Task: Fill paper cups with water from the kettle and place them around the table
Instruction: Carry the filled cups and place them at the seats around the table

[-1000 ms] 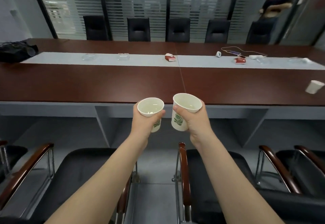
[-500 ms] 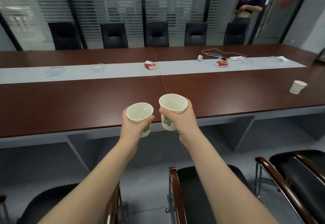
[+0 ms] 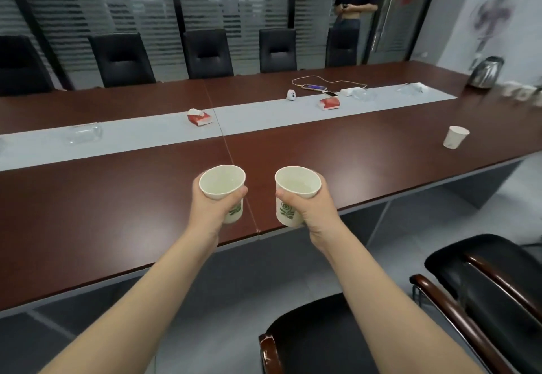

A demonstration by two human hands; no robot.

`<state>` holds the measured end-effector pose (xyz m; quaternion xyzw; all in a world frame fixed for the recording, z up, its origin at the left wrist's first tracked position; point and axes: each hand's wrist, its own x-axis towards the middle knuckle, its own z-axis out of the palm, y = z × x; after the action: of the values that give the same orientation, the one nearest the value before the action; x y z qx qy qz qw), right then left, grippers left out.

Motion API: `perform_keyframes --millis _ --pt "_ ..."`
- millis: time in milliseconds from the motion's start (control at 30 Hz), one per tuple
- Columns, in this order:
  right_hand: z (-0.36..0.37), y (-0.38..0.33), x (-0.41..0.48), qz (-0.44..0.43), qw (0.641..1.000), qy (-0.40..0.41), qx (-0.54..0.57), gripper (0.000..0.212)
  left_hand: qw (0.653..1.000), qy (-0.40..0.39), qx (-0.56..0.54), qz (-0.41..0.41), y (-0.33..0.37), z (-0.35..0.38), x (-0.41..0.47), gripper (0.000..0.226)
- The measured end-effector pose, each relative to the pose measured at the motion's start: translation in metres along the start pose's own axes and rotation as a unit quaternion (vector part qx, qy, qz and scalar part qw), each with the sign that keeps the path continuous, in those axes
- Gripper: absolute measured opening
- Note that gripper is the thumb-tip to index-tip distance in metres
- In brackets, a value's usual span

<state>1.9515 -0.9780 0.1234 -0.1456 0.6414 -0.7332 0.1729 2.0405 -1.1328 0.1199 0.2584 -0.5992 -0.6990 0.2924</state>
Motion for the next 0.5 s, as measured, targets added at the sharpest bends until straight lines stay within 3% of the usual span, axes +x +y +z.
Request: perform_keyframes --millis 167,300,500 --pt "-0.017 0.014 0.065 0.011 0.999 0.028 -0.017 0.082 0.999 -0.035 -0.009 -0.015 -0.019 0.034 0.071 0.070" --pt "-0.032 0.031 0.119 0.033 0.998 0.053 -0.022 0.075 0.998 -0.058 -0.017 -0.023 -0.035 0.056 0.123 0.062" --pt "-0.045 0.063 0.197 0.034 0.996 0.079 -0.033 0.084 0.997 -0.067 -0.016 -0.040 -0.066 0.070 0.190 0.079"
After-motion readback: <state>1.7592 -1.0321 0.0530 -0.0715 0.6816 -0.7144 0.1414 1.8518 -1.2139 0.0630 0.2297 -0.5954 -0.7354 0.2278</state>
